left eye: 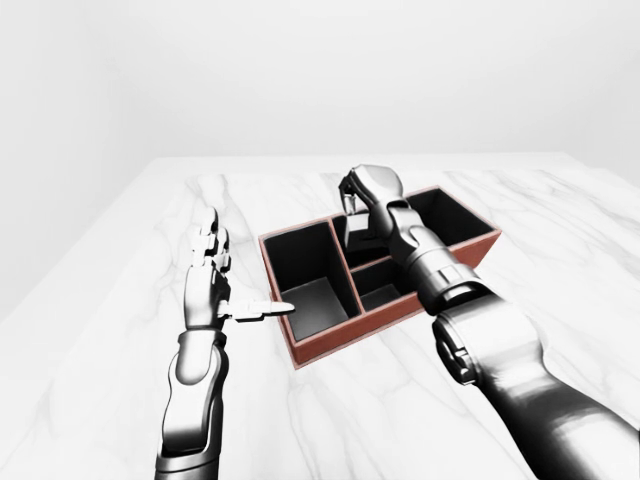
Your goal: Pick up the book and place it in the front compartment of the caddy.
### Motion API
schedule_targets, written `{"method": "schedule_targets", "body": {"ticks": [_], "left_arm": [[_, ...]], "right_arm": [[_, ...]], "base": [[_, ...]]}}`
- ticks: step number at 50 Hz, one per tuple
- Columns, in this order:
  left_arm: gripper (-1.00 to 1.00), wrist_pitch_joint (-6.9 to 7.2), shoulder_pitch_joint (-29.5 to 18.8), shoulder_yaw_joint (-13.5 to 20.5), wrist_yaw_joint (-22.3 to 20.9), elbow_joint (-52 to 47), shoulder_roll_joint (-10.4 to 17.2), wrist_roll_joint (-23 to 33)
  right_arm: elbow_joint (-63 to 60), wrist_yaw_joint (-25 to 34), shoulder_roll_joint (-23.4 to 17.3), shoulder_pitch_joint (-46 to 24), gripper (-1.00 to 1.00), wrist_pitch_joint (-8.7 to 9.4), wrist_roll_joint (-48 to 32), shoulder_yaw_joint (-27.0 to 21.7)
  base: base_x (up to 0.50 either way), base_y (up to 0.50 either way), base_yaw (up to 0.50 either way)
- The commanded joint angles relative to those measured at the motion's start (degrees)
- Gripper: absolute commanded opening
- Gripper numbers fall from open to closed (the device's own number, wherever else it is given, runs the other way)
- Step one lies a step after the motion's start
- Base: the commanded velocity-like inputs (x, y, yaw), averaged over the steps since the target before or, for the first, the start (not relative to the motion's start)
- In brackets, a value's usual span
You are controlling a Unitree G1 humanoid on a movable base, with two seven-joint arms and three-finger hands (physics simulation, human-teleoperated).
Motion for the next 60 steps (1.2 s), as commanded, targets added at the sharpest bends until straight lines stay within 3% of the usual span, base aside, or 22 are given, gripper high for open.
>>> {"method": "schedule_targets", "body": {"ticks": [1, 60], "left_arm": [[1.0, 0.0, -0.1, 0.0, 0.1, 0.2, 0.0, 0.0], [1.0, 0.0, -0.1, 0.0, 0.1, 0.2, 0.0, -0.1]], "right_arm": [[-0.7, -1.7, 0.1, -0.6, -1.0, 0.0, -1.2, -0.1], [0.4, -4.3, 0.9, 0.5, -1.0, 0.0, -3.8, 0.4]], "base": [[0.0, 0.0, 0.0], [0.0, 0.0, 0.0]]}}
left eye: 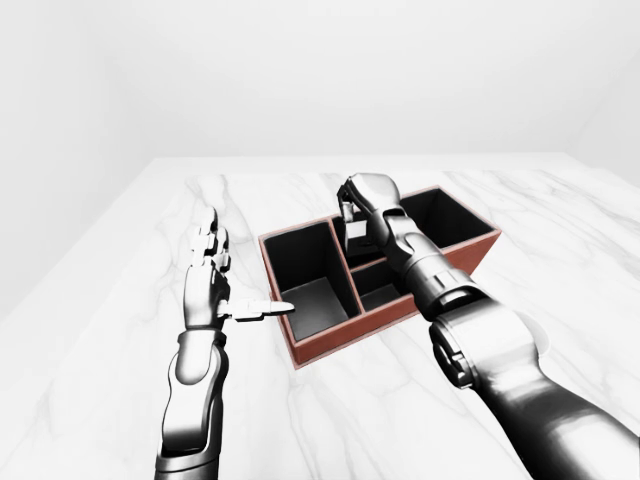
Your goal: Pick up the book and place it in the front compartment of the caddy.
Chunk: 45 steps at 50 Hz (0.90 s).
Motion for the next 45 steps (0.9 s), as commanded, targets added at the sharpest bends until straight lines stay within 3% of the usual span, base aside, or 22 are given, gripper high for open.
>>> {"method": "schedule_targets", "body": {"ticks": [1, 28, 29, 30, 45], "left_arm": [[1.0, 0.0, -0.1, 0.0, 0.0, 0.2, 0.0, 0.0], [1.0, 0.0, 0.0, 0.1, 0.0, 0.0, 0.0, -0.2], [1.0, 0.0, -0.1, 0.1, 0.0, 0.2, 0.0, -0.2], [1.0, 0.0, -0.1, 0.1, 0.0, 0.1, 0.0, -0.2], [1.0, 0.0, 0.1, -0.1, 0.0, -0.1, 0.0, -0.2]], "right_arm": [[-1.0, -1.8, -0.1, -0.7, -1.0, 0.0, -1.4, 0.1], [-0.8, -3.4, 0.1, -0.7, -0.99, 0.0, -1.8, -0.1], [-0.8, -3.6, 0.0, -0.7, 0.65, 0.0, -1.7, -0.2], [-0.8, -3.7, 0.0, -0.6, 1.0, 0.0, -1.7, -0.1], [-0.8, -4.0, -0.1, -0.5, 1.0, 0.0, -1.7, -0.1]], "base": [[0.0, 0.0, 0.0], [0.0, 0.0, 0.0], [0.0, 0.0, 0.0], [0.0, 0.0, 0.0], [0.0, 0.0, 0.0]]}}
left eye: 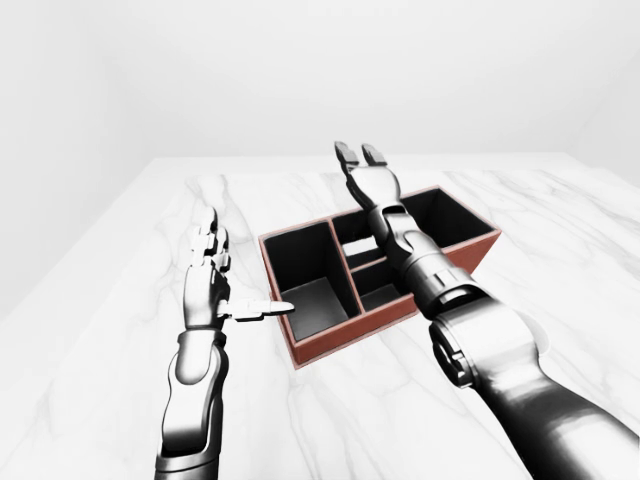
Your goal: Pick up the book and place it in the front compartment of the caddy.
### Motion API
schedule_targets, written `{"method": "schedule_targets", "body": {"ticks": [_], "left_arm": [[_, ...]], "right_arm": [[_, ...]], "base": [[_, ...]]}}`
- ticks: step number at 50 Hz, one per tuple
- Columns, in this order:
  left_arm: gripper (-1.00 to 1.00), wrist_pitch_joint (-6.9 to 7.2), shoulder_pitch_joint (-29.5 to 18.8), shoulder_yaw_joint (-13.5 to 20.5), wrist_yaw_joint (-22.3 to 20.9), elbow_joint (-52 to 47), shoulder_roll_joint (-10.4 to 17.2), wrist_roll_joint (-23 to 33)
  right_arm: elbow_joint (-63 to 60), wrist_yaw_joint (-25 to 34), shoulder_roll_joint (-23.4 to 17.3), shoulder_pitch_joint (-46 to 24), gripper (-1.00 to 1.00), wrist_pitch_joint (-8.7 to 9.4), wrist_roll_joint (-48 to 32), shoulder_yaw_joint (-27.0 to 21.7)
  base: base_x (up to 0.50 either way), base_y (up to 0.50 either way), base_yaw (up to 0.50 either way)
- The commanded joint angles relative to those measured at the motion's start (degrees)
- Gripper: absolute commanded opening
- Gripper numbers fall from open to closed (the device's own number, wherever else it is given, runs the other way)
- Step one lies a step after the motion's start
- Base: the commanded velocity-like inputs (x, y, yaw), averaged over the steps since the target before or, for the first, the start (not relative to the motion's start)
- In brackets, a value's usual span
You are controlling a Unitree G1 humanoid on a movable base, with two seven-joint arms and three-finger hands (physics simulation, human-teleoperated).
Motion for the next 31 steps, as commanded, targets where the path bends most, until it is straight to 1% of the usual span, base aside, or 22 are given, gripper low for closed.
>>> {"method": "schedule_targets", "body": {"ticks": [1, 15, 31], "left_arm": [[1.0, 0.0, 0.2, -0.1, 0.0, -0.5, 0.0, 0.0], [1.0, 0.0, 0.2, -0.2, 0.0, 0.0, -0.1, 0.2], [1.0, 0.0, 0.2, -0.3, 0.0, 0.4, -0.2, 0.1]], "right_arm": [[-0.3, -0.5, -0.1, 0.0, 1.0, 0.0, -0.1, -0.1], [-1.7, 0.3, -0.2, -0.2, 1.0, 0.0, 0.8, -0.3], [-6.6, 5.0, -1.8, -0.5, 1.0, 0.0, 8.5, -2.3]], "base": [[0.0, 0.0, 0.0], [0.0, 0.0, 0.0], [0.0, 0.0, 0.0]]}}
